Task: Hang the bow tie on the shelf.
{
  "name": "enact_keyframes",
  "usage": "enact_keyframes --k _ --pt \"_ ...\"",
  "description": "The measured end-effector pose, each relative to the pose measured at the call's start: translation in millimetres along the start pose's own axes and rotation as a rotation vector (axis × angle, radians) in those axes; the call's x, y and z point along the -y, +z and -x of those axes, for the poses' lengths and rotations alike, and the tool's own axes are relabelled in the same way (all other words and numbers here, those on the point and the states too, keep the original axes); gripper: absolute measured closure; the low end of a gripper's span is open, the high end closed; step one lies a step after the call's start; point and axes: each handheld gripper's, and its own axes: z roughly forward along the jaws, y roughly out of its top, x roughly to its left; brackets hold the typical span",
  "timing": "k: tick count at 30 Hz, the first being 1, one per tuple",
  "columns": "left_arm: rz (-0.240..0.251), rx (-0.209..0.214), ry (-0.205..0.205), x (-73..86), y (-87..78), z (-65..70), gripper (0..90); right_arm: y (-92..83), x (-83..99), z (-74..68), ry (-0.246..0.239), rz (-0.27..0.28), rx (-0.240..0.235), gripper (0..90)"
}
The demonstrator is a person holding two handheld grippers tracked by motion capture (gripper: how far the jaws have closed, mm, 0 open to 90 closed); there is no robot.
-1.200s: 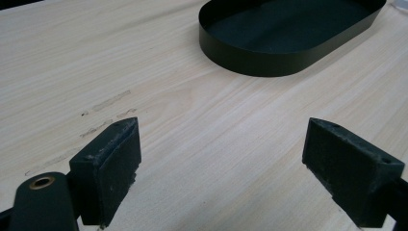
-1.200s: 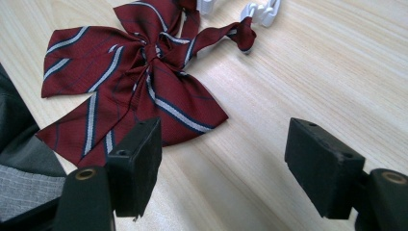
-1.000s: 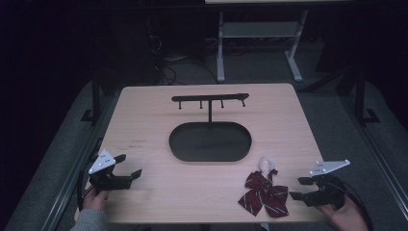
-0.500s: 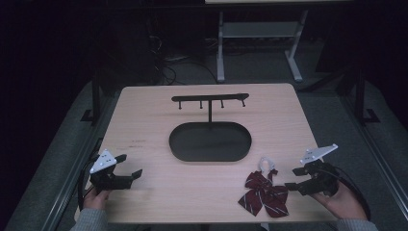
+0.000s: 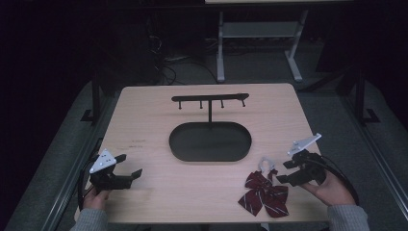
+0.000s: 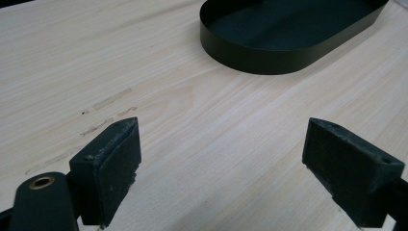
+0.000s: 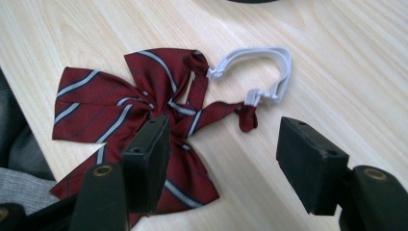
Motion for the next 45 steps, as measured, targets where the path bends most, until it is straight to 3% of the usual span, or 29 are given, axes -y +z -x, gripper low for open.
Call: enact_keyframes --k 6,22,33,45 --pt "0.002 0.002 -0.002 -0.3 0.7 0.5 12.9 6.9 -18.0 1.9 -0.037 -0.029 0.014 36.8" --pt "0.002 0.007 0.0 -1.7 2.4 1.1 12.9 19.0 -47.1 13.7 -0.067 -0.12 0.0 37.9" --pt "0.0 0.008 -0.002 -2.3 3.0 1.6 12.9 32.7 -62.6 27.2 -0.067 -0.185 -0.01 43.3" --pt "0.0 0.006 -0.003 -2.0 2.1 0.4 12.9 50.6 -69.9 39.3 -0.047 -0.257 0.013 52.7"
